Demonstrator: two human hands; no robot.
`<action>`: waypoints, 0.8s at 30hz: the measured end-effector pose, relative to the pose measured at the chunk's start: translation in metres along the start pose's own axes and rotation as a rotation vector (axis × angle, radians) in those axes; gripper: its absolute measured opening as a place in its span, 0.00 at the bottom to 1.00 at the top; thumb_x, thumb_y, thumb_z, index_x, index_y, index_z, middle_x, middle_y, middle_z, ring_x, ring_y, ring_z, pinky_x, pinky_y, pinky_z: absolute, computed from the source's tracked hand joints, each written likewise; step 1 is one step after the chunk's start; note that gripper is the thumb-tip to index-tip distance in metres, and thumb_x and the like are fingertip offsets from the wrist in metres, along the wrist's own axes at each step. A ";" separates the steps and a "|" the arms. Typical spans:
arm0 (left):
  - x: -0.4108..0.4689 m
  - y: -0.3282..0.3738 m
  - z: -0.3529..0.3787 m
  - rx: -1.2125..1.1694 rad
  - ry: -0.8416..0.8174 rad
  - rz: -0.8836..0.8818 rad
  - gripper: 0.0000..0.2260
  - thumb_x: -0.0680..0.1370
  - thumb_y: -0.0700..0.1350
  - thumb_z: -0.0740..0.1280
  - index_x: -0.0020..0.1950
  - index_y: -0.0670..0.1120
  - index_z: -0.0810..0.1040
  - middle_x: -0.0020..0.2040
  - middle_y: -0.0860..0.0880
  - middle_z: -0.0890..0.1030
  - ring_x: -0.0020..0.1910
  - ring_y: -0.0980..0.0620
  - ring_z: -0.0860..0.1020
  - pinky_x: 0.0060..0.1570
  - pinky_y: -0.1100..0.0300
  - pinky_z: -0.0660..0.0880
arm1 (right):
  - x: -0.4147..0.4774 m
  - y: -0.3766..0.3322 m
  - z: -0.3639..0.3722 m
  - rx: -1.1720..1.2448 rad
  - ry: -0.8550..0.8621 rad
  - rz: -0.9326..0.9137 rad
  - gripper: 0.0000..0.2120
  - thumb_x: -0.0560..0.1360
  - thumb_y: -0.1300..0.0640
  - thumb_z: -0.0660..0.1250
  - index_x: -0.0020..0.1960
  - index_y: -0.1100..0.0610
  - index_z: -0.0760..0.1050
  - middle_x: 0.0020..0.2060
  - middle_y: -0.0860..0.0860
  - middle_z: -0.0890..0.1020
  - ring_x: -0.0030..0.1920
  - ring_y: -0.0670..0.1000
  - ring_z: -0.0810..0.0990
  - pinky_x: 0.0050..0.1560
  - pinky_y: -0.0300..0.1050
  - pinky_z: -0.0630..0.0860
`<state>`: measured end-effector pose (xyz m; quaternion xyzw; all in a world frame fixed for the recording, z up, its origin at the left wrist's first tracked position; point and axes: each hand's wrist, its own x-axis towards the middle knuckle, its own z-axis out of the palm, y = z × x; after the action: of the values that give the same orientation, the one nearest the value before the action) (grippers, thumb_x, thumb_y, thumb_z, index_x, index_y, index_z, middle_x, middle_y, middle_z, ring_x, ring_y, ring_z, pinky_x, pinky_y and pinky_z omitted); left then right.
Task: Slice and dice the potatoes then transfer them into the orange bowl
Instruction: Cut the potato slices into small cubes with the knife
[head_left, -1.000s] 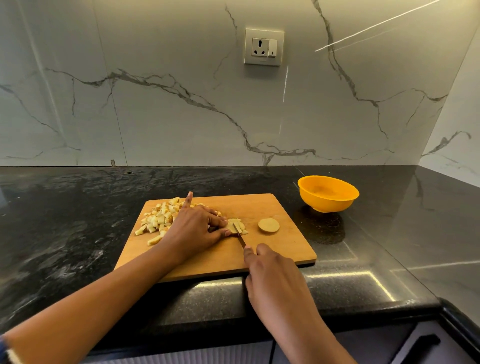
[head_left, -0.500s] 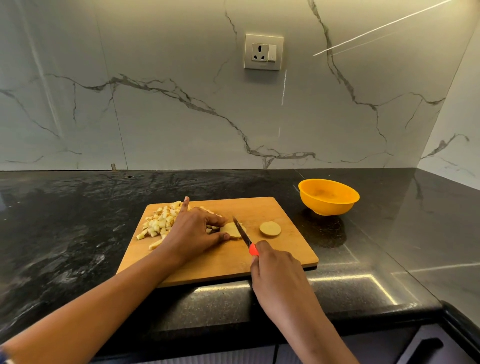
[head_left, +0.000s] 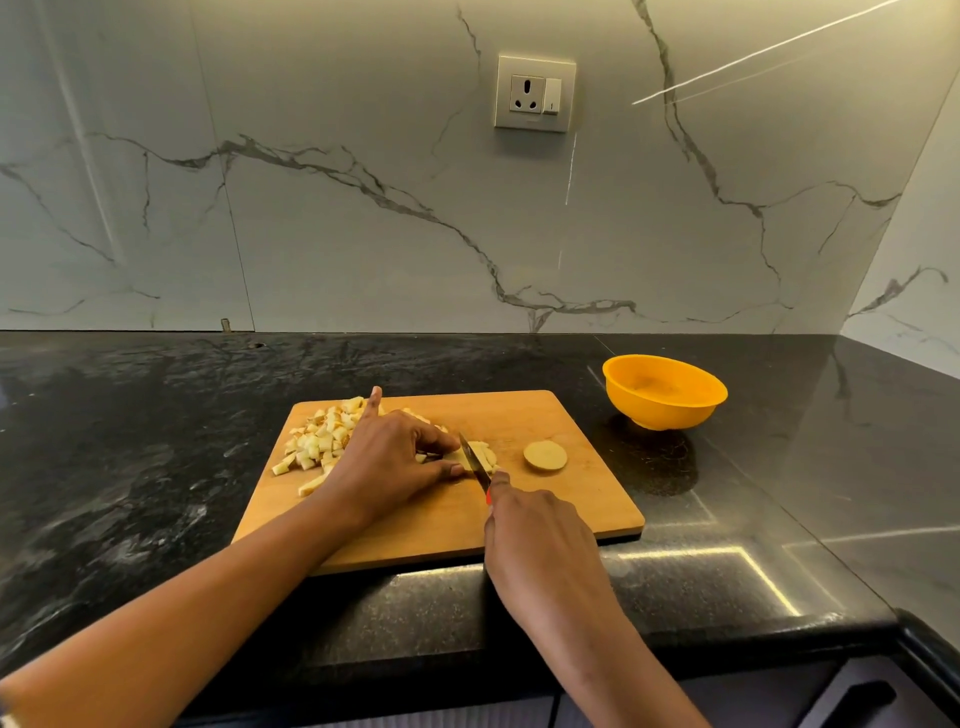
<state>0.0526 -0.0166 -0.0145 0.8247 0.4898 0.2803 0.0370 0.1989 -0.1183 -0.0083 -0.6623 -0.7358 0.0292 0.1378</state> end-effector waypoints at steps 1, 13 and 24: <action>0.000 0.000 0.001 -0.003 0.001 -0.001 0.16 0.72 0.54 0.71 0.57 0.51 0.80 0.53 0.56 0.82 0.56 0.62 0.75 0.69 0.57 0.33 | 0.002 -0.002 -0.002 -0.015 -0.012 0.003 0.24 0.83 0.58 0.53 0.77 0.58 0.53 0.58 0.54 0.76 0.55 0.53 0.75 0.42 0.42 0.64; -0.003 0.003 -0.001 0.042 0.017 0.000 0.16 0.72 0.55 0.70 0.57 0.51 0.80 0.53 0.55 0.82 0.57 0.60 0.76 0.69 0.55 0.33 | -0.021 -0.006 -0.022 -0.108 -0.154 -0.026 0.20 0.80 0.63 0.56 0.72 0.60 0.61 0.57 0.55 0.76 0.55 0.55 0.77 0.38 0.43 0.67; -0.006 -0.012 -0.008 0.129 0.004 -0.053 0.17 0.74 0.58 0.67 0.62 0.56 0.77 0.62 0.54 0.77 0.68 0.57 0.66 0.66 0.55 0.29 | -0.017 0.005 -0.017 -0.022 0.114 -0.017 0.24 0.83 0.56 0.52 0.77 0.54 0.54 0.56 0.52 0.78 0.53 0.53 0.77 0.36 0.41 0.65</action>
<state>0.0372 -0.0169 -0.0144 0.8115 0.5286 0.2489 -0.0097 0.2091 -0.1371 0.0038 -0.6583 -0.7325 -0.0178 0.1726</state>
